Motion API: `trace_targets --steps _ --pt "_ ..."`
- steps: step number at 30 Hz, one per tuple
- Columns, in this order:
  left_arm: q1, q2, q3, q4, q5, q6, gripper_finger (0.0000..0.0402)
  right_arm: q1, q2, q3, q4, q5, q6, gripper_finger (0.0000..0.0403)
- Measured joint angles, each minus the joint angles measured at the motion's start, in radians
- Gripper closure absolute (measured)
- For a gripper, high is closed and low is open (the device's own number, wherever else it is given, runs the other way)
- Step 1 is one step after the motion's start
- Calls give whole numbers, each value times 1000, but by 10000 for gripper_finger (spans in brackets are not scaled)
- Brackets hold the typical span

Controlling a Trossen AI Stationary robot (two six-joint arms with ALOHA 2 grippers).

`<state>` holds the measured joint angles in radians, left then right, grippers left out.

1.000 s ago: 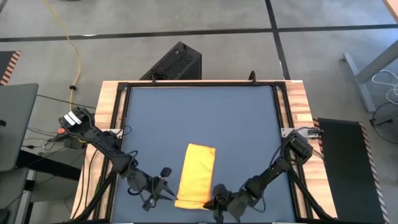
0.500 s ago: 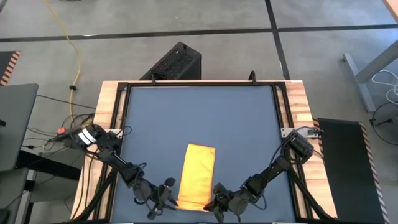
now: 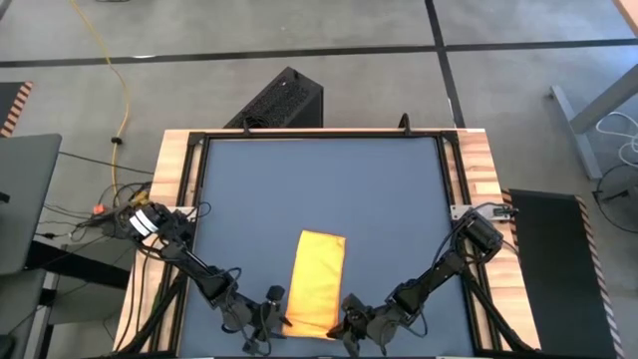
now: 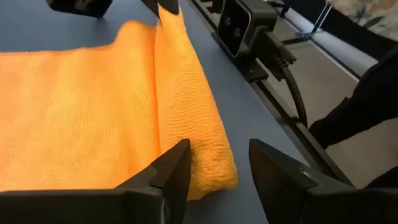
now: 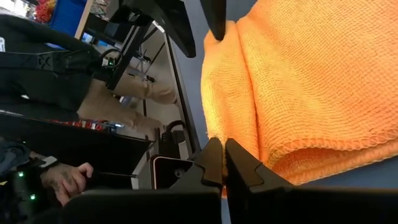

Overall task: Roll towel
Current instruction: Roll the yellow towel

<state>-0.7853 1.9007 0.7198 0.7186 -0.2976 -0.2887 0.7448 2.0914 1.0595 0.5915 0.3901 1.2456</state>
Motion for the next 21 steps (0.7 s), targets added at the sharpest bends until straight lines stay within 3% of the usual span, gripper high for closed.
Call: trace_targets --steps 8,21 --pt "-10 0 2 -5 -129 1 233 0 1 0 1 0 -6 383" --pt "-14 0 2 -10 -81 -46 267 0 2 -1 0 1 -15 383"
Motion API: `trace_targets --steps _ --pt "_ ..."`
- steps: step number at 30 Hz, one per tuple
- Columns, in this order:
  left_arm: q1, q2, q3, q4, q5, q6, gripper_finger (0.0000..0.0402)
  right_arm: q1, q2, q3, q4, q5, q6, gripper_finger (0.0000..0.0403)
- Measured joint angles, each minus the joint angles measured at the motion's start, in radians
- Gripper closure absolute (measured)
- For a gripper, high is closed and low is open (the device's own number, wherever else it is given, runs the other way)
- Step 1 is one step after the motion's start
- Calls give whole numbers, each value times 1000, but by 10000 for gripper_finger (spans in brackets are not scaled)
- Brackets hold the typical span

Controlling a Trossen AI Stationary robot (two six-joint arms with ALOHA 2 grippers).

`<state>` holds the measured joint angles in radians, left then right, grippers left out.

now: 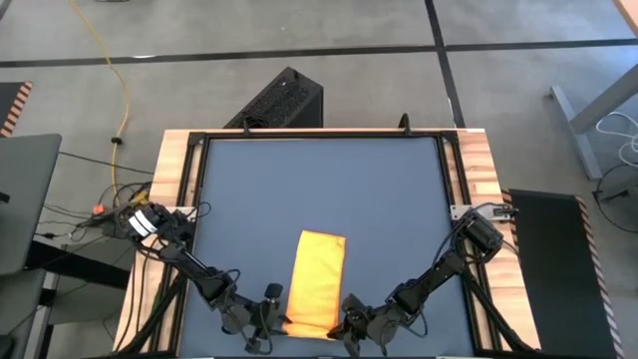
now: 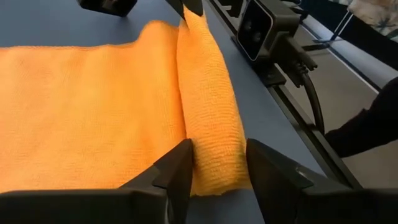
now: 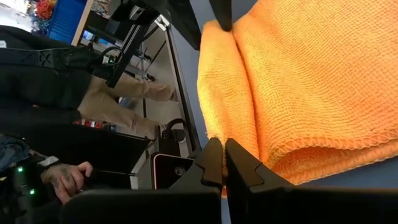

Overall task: Roll towel
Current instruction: Roll the yellow towel

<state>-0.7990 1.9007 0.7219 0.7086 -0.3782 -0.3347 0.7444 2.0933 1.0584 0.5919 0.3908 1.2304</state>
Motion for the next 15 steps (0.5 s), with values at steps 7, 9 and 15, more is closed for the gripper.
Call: trace_targets --steps 7,9,15 --pt "-6 0 0 0 -5 -5 357 -1 0 0 -2 6 37 383" --pt "-6 0 0 0 5 -10 388 3 0 0 -2 16 73 383" --pt "16 -1 0 -4 124 -69 400 24 0 1 0 40 294 383"
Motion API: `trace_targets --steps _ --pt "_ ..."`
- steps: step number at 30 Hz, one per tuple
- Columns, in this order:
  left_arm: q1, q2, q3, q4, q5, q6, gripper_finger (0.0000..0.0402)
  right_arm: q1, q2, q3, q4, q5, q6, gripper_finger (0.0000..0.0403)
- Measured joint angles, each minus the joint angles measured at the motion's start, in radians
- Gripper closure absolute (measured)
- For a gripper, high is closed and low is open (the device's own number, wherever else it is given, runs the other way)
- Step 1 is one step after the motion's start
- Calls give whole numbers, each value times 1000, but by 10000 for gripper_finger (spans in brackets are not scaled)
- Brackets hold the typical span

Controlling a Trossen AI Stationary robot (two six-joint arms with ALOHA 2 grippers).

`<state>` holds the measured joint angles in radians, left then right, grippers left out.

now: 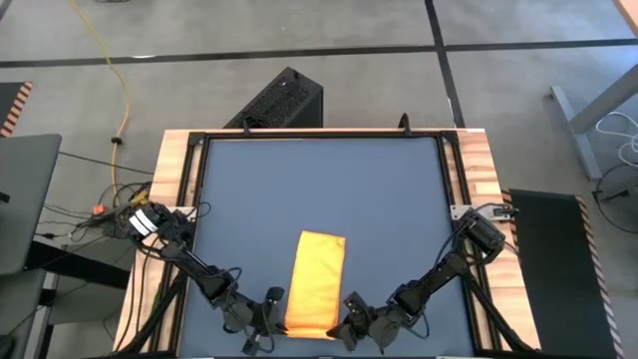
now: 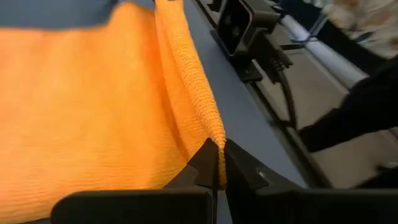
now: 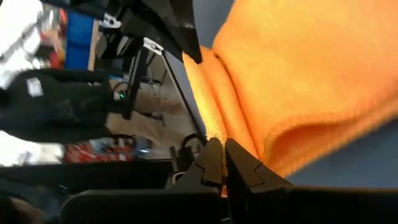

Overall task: Roll towel
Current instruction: Roll the yellow towel

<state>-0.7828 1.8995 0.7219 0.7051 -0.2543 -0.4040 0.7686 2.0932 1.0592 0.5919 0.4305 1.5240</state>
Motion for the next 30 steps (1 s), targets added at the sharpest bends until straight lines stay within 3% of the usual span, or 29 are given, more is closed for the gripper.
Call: trace_targets --steps 7,17,23,30 --pt "88 -1 -5 4 266 -81 401 14 0 0 -8 -15 185 382" --pt "211 -4 -6 -55 499 -226 401 11 0 2 -61 -40 305 382" --pt "230 -5 -5 -80 541 -265 401 6 0 2 -83 -39 291 369" --pt "231 -5 4 -139 559 -295 401 -16 0 2 -80 -56 149 311"
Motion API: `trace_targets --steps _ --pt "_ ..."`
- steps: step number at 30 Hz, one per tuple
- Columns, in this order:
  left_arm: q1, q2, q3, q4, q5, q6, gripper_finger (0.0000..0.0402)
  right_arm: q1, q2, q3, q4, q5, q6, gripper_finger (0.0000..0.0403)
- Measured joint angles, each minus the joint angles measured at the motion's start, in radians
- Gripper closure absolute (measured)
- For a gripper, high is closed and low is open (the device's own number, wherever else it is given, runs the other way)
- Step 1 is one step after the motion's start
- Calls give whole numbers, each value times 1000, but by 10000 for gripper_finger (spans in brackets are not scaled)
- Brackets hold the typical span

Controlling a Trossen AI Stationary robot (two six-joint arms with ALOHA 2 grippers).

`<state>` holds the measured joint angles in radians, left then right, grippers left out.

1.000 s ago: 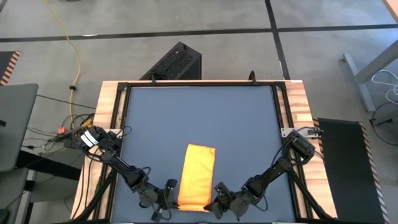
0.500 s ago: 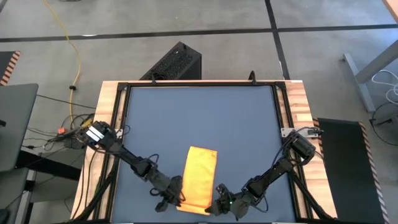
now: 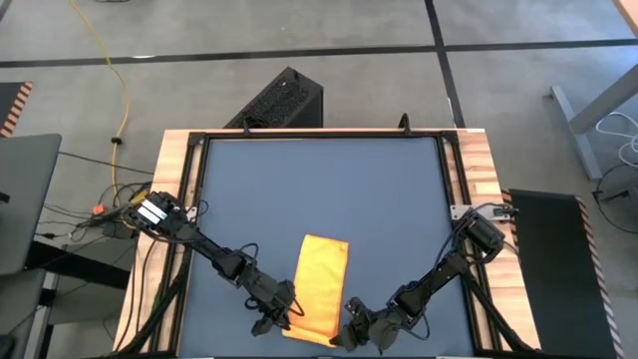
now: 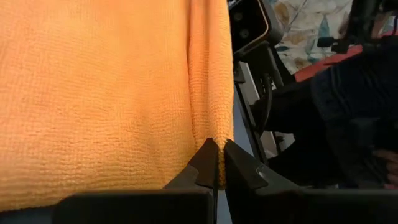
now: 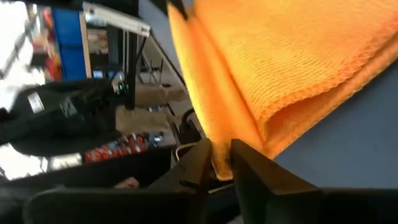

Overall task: Roll towel
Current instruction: Roll the yellow towel

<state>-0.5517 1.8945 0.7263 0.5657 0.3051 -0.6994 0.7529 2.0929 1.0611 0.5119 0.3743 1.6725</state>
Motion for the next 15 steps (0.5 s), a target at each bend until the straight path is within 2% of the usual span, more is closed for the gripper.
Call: trace_targets --steps 7,15 --pt "15 1 3 -16 48 -12 401 -5 -22 -4 -20 -27 -269 270" --pt "39 1 3 -50 78 -50 401 5 -89 -1 -32 -9 -741 271"
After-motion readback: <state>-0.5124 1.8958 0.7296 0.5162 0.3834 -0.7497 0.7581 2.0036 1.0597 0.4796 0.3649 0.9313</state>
